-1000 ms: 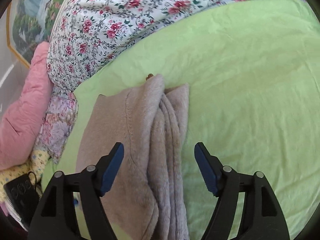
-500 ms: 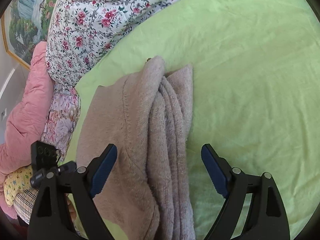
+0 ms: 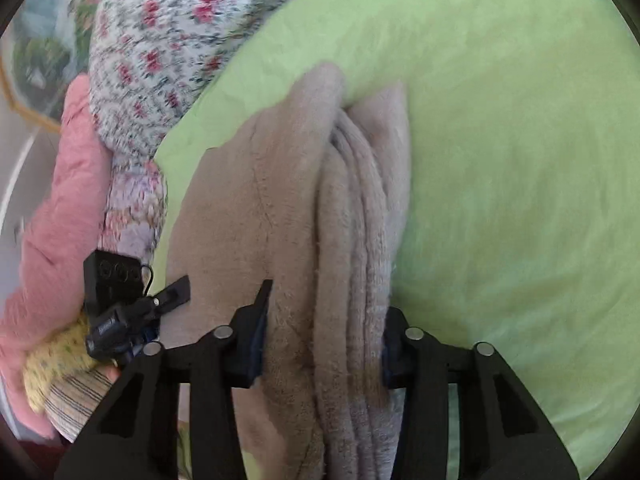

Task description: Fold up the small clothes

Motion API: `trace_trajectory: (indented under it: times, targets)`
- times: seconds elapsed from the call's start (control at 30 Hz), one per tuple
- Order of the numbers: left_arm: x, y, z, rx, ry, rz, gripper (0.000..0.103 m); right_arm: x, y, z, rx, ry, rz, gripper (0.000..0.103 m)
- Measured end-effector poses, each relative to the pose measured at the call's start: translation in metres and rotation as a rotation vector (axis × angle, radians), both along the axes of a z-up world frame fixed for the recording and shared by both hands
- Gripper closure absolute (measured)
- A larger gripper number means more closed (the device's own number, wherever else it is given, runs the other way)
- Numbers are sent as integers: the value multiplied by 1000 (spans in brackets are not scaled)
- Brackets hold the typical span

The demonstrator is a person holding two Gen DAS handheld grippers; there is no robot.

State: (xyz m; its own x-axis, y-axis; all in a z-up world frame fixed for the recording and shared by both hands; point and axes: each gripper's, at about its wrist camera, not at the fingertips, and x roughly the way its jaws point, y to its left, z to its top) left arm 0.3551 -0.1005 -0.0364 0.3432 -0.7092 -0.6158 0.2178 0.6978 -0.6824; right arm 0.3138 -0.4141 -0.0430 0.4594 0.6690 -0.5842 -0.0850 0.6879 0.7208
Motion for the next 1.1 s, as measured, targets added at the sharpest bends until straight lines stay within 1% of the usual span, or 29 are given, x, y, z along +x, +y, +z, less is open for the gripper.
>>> trace_trajectory:
  times: [0.07,0.17,0.23,0.33,0.43,0.53,0.6,0.63,0.67,0.7,0.77,0.8,0.93,1.0,1.1]
  targets:
    - [-13,3,15,17,-25,-14,60,-10,4,8,4,-20,-15,68]
    - [-38,22,35,34,-47,-20,60,-32,15,23,47,-47,-19,71]
    - [-58,43,46,41,-54,-17,60,-55,32,32,78,-75,4,71]
    - [-86,76,60,58,-71,-11,60,-82,60,39,133,-101,35,71]
    - [-112,104,71,99,-95,-8,60,-102,89,41,146,-122,62,71]
    - [-129,125,69,133,-106,-13,59,-118,119,36,150,-137,87,71]
    - [-134,133,55,170,-86,-13,58,-122,128,26,155,-112,94,71]
    - [-136,136,46,192,-74,-13,57,-123,132,18,147,-91,93,71]
    - [-137,137,34,223,-58,-10,54,-124,135,11,124,-72,86,70]
    - [-140,139,28,229,-61,-3,50,-125,137,4,85,-59,73,67]
    - [-145,143,27,207,-80,27,45,-125,137,1,73,-52,64,62]
    - [-148,143,28,220,-83,43,41,-126,135,1,70,-46,56,59]
    - [-161,145,35,272,-102,95,34,-130,126,17,3,-56,23,53]
    - [-167,147,40,296,-117,116,33,-135,118,28,-37,-78,-22,50]
    - [-170,156,50,335,-147,150,33,-137,108,46,-114,-128,-94,50]
